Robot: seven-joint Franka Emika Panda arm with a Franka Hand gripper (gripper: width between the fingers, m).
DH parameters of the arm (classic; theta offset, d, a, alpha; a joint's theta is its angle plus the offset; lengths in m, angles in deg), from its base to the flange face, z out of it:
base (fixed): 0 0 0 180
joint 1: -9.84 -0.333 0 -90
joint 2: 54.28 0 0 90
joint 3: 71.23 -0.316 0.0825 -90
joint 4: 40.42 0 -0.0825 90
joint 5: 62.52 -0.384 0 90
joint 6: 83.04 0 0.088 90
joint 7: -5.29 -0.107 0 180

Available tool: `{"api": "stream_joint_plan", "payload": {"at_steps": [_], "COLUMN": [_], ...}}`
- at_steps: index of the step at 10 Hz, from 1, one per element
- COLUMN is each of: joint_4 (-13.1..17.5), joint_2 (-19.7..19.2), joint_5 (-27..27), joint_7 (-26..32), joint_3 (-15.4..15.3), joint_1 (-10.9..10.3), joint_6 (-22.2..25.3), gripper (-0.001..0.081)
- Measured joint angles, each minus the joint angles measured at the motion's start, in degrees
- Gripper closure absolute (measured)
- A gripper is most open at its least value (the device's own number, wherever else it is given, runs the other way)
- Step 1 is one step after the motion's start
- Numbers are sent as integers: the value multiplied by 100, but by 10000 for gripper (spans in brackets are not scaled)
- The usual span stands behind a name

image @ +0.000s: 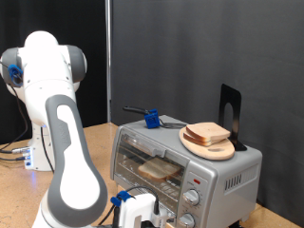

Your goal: Make a piece of toast with the oven

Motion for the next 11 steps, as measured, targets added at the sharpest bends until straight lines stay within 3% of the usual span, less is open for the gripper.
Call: {"api": "stream_joint_plan", "payload": {"at_steps": [11], "joint_4": [-94], "joint_2": [-37], "joint_5": [83], "joint_7": [264], "joint_3": [-147], "joint_1": [-200], "joint_6": [152], "gripper": [-2]}}
